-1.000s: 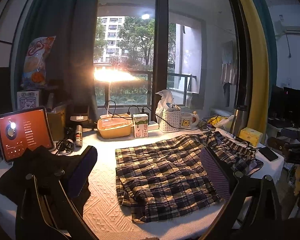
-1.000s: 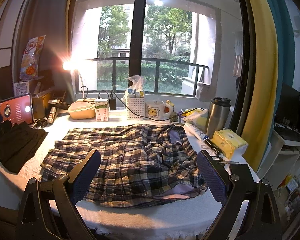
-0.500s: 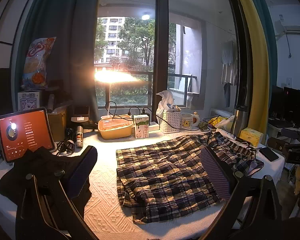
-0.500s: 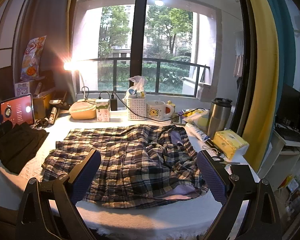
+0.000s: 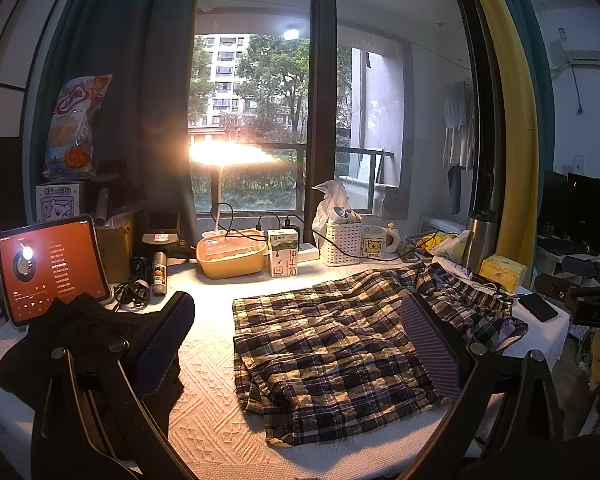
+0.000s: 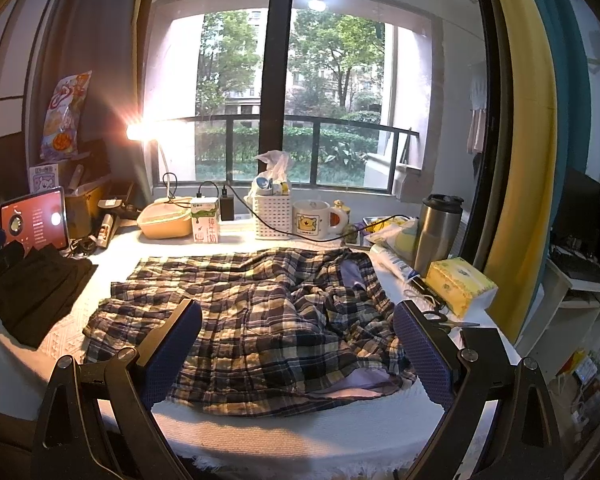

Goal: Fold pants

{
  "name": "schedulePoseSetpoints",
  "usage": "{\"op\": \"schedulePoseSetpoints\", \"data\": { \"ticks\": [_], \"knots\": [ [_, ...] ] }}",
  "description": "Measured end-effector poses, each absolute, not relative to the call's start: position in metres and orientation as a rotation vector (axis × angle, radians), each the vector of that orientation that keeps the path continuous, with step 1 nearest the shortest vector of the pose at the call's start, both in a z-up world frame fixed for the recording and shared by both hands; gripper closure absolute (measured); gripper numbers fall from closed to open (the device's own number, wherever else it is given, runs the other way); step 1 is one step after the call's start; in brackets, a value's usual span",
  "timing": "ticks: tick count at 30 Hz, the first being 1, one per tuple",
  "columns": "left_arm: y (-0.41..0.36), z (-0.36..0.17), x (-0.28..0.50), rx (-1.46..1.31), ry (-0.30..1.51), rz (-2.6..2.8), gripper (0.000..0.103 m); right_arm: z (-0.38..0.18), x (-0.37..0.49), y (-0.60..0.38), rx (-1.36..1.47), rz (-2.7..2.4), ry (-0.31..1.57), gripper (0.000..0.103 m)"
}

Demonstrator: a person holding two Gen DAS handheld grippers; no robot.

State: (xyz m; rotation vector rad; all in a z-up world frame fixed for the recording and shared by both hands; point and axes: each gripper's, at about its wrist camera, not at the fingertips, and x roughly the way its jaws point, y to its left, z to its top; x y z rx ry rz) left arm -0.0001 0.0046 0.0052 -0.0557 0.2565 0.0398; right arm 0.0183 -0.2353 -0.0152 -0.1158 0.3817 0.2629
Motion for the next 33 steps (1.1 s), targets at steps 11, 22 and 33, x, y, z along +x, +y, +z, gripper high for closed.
{"op": "schedulePoseSetpoints", "data": {
  "ticks": [11,22,33],
  "knots": [
    [0.003,-0.006,0.029,-0.014,0.307,0.041,0.001,-0.033,0.043,-0.226,-0.106,0.304,0.435,0.006],
    [0.029,-0.029,0.123,-0.002,0.461,0.07,0.001,-0.057,0.13,-0.234,-0.133,0.292,0.54,0.006],
    [0.068,-0.047,0.217,-0.018,0.572,0.122,0.002,-0.048,0.256,-0.261,-0.198,0.33,0.632,0.023]
  ]
}}
